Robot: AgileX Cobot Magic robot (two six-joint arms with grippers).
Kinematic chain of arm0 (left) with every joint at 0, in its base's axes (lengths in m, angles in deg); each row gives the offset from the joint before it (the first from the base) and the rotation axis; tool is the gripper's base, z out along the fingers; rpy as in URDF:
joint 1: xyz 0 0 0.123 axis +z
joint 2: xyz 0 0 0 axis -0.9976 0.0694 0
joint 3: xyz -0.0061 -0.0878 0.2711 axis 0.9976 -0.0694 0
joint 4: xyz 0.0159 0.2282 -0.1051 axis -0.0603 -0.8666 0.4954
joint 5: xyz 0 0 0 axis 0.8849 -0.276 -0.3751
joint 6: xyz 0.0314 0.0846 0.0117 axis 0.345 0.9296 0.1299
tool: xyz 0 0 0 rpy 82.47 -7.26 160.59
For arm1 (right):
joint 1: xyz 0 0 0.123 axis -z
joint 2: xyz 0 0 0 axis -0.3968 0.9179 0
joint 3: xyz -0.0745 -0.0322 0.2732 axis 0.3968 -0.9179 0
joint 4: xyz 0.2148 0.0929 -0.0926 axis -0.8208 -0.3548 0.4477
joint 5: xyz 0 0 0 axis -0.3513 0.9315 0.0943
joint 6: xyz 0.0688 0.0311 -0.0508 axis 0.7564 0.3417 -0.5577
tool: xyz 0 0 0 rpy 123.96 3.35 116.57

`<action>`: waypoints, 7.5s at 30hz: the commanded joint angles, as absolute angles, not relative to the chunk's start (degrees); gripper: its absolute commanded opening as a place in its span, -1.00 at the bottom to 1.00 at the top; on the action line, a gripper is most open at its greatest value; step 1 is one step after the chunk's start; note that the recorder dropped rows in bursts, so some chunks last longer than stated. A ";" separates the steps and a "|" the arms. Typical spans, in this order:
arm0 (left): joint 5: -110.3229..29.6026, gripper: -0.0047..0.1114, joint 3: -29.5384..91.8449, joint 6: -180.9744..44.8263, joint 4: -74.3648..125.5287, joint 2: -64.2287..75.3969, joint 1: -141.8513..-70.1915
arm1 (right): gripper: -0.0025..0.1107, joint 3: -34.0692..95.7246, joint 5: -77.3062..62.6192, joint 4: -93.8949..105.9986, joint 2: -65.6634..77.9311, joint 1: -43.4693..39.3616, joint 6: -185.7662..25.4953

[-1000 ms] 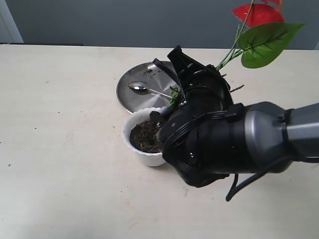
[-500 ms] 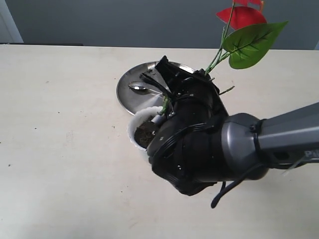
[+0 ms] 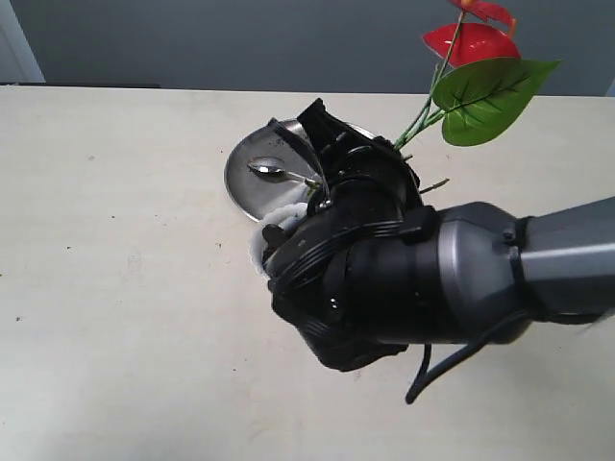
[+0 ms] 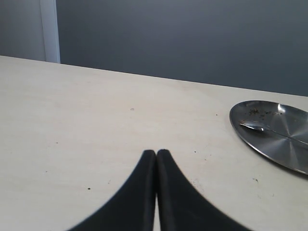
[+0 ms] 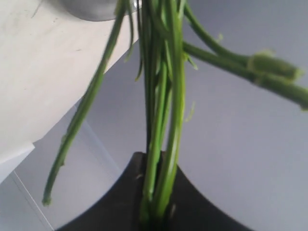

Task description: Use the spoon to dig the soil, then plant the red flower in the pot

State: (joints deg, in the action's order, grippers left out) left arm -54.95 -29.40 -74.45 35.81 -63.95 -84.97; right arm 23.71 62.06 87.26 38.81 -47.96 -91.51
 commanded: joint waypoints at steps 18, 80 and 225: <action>-54.08 -0.91 -29.54 -74.51 35.72 -64.23 -84.87 | -0.93 23.91 62.62 79.06 35.25 -51.36 -95.98; -54.08 -0.91 -29.54 -74.51 35.72 -64.23 -84.87 | -0.93 23.91 62.62 76.03 29.00 -51.61 -117.02; -54.08 -0.91 -29.54 -74.51 35.72 -64.23 -84.87 | -0.93 23.91 58.65 89.81 38.59 -54.83 -113.70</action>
State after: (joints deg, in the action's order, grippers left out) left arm -54.95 -29.40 -74.45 35.81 -63.95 -84.97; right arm 24.18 58.54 89.07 39.14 -55.28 -113.61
